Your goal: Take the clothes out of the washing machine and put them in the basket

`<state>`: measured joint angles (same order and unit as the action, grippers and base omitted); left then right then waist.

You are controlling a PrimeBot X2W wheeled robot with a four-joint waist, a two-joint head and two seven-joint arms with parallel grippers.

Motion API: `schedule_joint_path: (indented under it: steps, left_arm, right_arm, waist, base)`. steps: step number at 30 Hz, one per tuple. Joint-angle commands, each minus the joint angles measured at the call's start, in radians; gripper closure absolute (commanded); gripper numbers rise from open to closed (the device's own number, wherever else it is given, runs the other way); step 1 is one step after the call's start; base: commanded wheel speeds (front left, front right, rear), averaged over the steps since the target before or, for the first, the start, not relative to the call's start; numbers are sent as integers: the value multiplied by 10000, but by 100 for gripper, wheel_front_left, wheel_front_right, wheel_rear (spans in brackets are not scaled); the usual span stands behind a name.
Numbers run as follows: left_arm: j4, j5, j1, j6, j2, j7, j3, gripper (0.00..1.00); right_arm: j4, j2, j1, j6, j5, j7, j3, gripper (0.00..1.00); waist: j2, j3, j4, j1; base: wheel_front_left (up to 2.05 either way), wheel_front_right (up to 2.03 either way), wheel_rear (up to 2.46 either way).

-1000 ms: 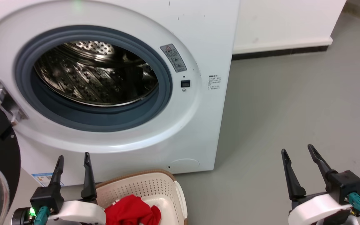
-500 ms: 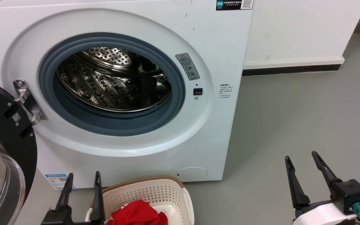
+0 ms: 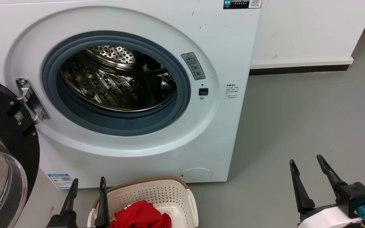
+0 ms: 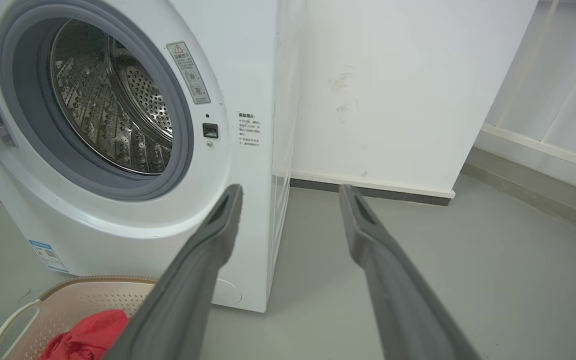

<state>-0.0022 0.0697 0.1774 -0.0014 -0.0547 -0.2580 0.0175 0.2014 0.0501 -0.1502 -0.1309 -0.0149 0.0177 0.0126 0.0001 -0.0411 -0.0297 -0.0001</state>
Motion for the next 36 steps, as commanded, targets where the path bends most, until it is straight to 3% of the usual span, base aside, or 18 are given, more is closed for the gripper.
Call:
schedule_joint_path:
  steps: [1,16,17,20,36]
  left_arm:
    - [-1,-1,-58,39,-62,12,7,0]
    - [-100,62,-26,137,-239,118,-78,0]
    - [-44,48,-4,101,-233,102,-73,100]
    - [238,197,-30,83,-202,162,-48,100]
    - [697,3434,-644,-209,-154,923,169,100]
  right_arm:
    - [-49,2,-150,3,40,-22,-15,0]
    - [-241,2,-106,3,152,-94,-72,0]
    - [-240,0,-42,0,119,-84,-56,100]
    - [-431,-2,-107,-2,269,-111,3,100]
    - [-1282,224,514,-1,3942,-93,-10,100]
  waist:
    - [-1,10,-3,1]
    - [-1,11,-16,1]
    - [-1,11,-15,1]
    - [-1,15,-13,1]
    - [-1,70,27,1]
  base:
    - [0,0,0]
    - [0,0,0]
    - [0,0,0]
    - [0,0,0]
    - [0,0,0]
